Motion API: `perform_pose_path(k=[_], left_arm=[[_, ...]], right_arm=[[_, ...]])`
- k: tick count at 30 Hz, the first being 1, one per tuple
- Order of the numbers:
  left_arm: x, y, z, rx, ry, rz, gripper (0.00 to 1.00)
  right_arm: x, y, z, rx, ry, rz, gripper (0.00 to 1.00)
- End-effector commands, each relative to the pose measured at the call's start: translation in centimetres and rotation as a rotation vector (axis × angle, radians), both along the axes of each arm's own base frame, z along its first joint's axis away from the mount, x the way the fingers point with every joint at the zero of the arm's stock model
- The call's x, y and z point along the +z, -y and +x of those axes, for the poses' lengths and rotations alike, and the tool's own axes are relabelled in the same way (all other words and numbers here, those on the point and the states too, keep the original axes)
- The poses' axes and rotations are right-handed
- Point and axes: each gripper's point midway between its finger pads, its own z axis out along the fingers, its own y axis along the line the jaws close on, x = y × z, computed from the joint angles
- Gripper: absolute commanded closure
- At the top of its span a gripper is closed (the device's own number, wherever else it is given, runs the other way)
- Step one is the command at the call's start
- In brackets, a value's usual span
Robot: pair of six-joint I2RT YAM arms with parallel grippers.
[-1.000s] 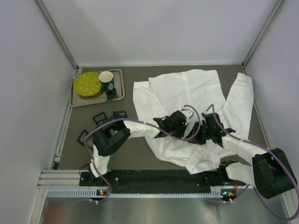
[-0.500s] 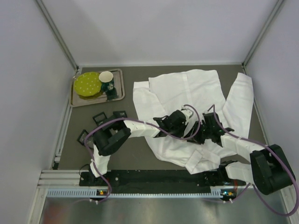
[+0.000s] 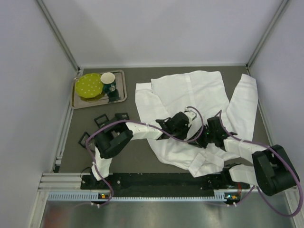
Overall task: Remove the brooch from the garment
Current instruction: Remove the brooch from the clothes.
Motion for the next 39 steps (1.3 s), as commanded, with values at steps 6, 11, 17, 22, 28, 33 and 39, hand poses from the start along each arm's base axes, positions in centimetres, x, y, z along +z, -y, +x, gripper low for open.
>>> perform_pose_path(k=[6,11,17,22,28,33,39], left_arm=[[0.2,0.3,0.0,-0.037,0.009,0.007,0.79],[1.0,0.2,0.1,-0.061,0.032,0.011,0.67],[4.0,-0.9,0.1,-0.066,0.107,-0.029,0.49],[6.8,-1.6,-0.6,-0.115,0.169,-0.074,0.42],[6.3,-2.4,-2.4,-0.280,0.290,-0.106,0.36],[3.7,-2.7,-2.6,-0.386,0.418,0.009,0.48],[3.3,-1.5,-1.9,-0.383,0.487,-0.011,0.51]], right_arm=[[1.4,-0.3,1.5,-0.090,0.022,0.060,0.87],[1.3,-0.2,1.4,-0.110,0.004,0.064,0.89],[0.7,-0.5,1.0,-0.108,-0.046,0.070,0.92],[0.9,-0.5,1.1,-0.128,-0.050,0.082,0.92],[0.8,-0.5,0.8,-0.151,-0.077,0.098,0.92],[0.8,-0.6,0.7,-0.163,-0.093,0.111,0.92],[0.9,-0.7,0.8,-0.180,-0.105,0.124,0.92]])
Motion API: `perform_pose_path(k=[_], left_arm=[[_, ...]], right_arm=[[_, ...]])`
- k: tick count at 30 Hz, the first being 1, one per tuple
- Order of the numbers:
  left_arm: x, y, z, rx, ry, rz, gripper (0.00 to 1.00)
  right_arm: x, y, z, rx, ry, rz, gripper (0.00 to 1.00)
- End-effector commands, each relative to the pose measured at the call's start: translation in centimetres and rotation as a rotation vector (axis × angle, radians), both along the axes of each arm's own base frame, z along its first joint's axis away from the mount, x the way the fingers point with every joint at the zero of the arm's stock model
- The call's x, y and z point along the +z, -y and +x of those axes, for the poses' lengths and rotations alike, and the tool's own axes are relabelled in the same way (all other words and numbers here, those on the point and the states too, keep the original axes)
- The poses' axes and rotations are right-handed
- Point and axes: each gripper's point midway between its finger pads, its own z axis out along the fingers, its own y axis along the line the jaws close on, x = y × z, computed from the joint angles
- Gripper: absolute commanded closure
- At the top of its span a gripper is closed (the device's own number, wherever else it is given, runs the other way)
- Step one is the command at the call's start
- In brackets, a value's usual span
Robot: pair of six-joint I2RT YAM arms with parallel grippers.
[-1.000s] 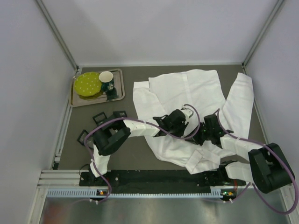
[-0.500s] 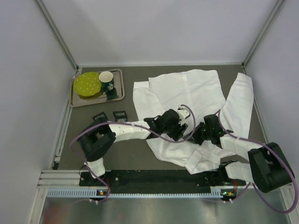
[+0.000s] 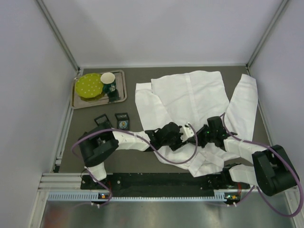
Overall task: Remove the brooch from the garment
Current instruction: Remove the brooch from the clothes.
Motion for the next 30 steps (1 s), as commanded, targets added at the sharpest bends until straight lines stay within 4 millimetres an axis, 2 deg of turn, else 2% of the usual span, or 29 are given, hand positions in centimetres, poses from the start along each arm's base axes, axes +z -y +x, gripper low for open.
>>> perform_pose_path(k=[1,5,9,14,18,23,25,27,30], left_arm=[[1.4,1.9,1.6,-0.021,0.113,-0.070,0.53],[1.1,2.8,1.6,-0.020,0.129,-0.057,0.58],[0.2,3.1,1.3,-0.031,0.127,-0.026,0.59],[0.3,3.6,1.3,-0.017,0.145,-0.035,0.59],[0.0,4.0,1.6,-0.004,0.167,-0.026,0.63],[-0.3,3.9,1.9,0.016,0.177,-0.010,0.73],[-0.1,3.8,2.0,0.030,0.180,-0.017,0.80],[0.1,3.9,2.1,0.036,0.182,-0.027,0.87],[0.1,3.9,2.0,0.039,0.173,-0.030,0.91]], right_arm=[[0.3,-0.1,0.2,-0.028,-0.011,0.033,0.92],[0.4,-0.1,0.1,-0.039,-0.014,0.039,0.92],[0.5,-0.2,0.0,-0.052,-0.025,0.052,0.92],[0.5,-0.2,-0.1,-0.062,-0.034,0.063,0.92],[0.7,-0.3,-0.1,-0.070,-0.036,0.074,0.92],[0.7,-0.2,-0.2,-0.073,-0.037,0.076,0.91],[0.6,-0.2,-0.3,-0.074,-0.041,0.076,0.91],[0.7,-0.2,-0.2,-0.072,-0.035,0.074,0.89],[1.1,-0.1,0.2,-0.067,0.004,0.060,0.84]])
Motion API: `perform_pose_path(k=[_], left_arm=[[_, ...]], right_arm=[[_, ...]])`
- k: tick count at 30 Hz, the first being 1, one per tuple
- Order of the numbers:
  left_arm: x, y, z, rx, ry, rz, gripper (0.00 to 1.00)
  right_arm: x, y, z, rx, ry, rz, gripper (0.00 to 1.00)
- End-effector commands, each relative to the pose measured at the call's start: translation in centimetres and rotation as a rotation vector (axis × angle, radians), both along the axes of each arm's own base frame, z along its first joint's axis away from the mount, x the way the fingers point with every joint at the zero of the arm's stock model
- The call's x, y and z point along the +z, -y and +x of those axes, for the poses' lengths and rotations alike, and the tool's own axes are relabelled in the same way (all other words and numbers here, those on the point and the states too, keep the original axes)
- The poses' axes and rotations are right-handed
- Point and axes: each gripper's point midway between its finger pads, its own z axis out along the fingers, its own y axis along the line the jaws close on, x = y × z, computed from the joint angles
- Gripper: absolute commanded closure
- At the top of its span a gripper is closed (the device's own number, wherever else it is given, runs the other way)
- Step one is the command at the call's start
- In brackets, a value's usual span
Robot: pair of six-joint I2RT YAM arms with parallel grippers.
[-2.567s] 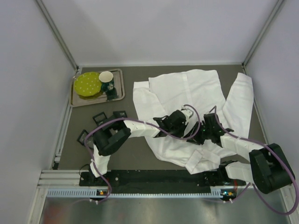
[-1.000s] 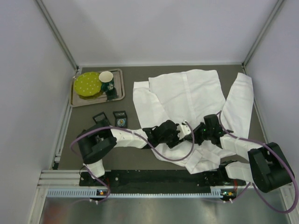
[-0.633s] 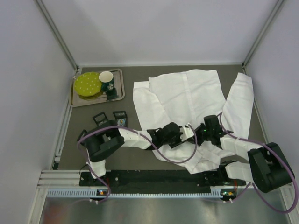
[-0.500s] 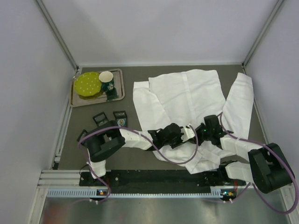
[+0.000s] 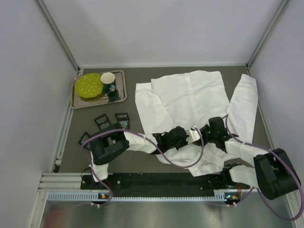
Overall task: Remove the brooch from the garment
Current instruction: Remove the brooch from the clothes.
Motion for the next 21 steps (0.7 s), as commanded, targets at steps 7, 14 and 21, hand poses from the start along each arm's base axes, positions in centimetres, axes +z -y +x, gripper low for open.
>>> perform_pose_path(k=[7,14,21], left_arm=[[0.9,1.2,0.0,0.019,-0.030,-0.057,0.92],[0.7,0.8,-0.4,0.037,-0.068,-0.053,0.92],[0.7,0.9,-0.4,0.060,-0.092,-0.068,0.93]], right_arm=[[1.4,1.4,0.5,0.065,0.169,-0.114,0.65],[3.7,3.1,0.8,0.139,0.336,-0.245,0.46],[4.0,2.7,1.0,0.271,0.419,-0.291,0.60]])
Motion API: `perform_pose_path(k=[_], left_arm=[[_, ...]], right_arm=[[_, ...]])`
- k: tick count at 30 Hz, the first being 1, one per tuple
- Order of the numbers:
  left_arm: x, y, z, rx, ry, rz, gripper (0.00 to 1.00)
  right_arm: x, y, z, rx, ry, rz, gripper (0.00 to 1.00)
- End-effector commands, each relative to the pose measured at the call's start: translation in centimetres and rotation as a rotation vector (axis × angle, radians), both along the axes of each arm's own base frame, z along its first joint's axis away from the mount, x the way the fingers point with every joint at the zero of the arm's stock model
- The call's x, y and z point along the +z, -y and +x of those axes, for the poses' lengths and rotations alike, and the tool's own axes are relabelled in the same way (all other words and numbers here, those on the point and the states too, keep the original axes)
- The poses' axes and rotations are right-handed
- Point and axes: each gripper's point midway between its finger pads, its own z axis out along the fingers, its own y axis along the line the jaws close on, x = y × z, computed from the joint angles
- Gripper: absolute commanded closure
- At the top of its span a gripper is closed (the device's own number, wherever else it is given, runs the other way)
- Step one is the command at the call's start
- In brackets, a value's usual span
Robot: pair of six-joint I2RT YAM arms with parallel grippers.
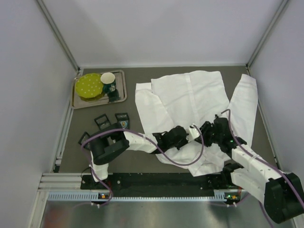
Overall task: Remove the brooch from the garment
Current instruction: Remove the brooch from the clothes.
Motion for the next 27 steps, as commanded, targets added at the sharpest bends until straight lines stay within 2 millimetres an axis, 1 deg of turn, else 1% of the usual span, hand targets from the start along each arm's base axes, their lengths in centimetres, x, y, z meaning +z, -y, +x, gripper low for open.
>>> perform_pose_path(k=[1,2,4,5,7,8,13,14,16,18,22,23,27], left_arm=[[0.6,0.7,-0.4,0.007,-0.046,-0.033,0.93],[0.6,0.7,-0.5,0.007,-0.050,-0.032,0.93],[0.7,0.8,-0.3,0.022,-0.053,-0.037,0.94],[0.7,0.8,-0.4,0.028,-0.057,-0.037,0.94],[0.5,0.6,-0.2,0.042,-0.063,-0.033,0.94],[0.5,0.7,-0.2,0.042,-0.063,-0.031,0.94],[0.4,0.9,-0.3,0.043,-0.077,-0.034,0.95],[0.3,0.8,-0.4,0.043,-0.079,-0.029,0.95],[0.3,0.9,-0.3,0.046,-0.078,-0.029,0.96],[0.3,0.9,-0.3,0.048,-0.079,-0.028,0.96],[0.2,1.0,-0.4,0.047,-0.089,-0.027,0.98],[0.1,0.9,-0.4,0.048,-0.088,-0.025,1.00],[0.1,0.8,-0.5,0.048,-0.092,-0.022,1.00]], right_arm=[[1.4,0.0,1.4,0.113,0.105,-0.083,0.64],[1.4,-0.1,1.6,0.125,0.107,-0.088,0.71],[1.7,-0.3,1.9,0.134,0.122,-0.084,0.78],[1.7,-0.6,1.7,0.141,0.122,-0.064,0.83],[1.5,-1.0,1.6,0.124,0.115,-0.024,0.86],[1.4,-1.2,1.5,0.123,0.109,-0.008,0.90],[-0.5,-1.5,0.9,0.081,0.005,0.040,0.91],[-0.5,-1.6,1.0,0.071,0.005,0.059,0.91],[-1.6,-1.6,0.4,0.038,-0.055,0.081,0.92],[-1.6,-1.8,0.6,0.025,-0.050,0.103,0.92],[-2.1,-1.6,0.2,-0.018,-0.073,0.125,0.92],[-2.1,-1.6,0.2,-0.024,-0.074,0.134,0.92],[-2.2,-1.7,0.2,-0.046,-0.083,0.161,0.92]])
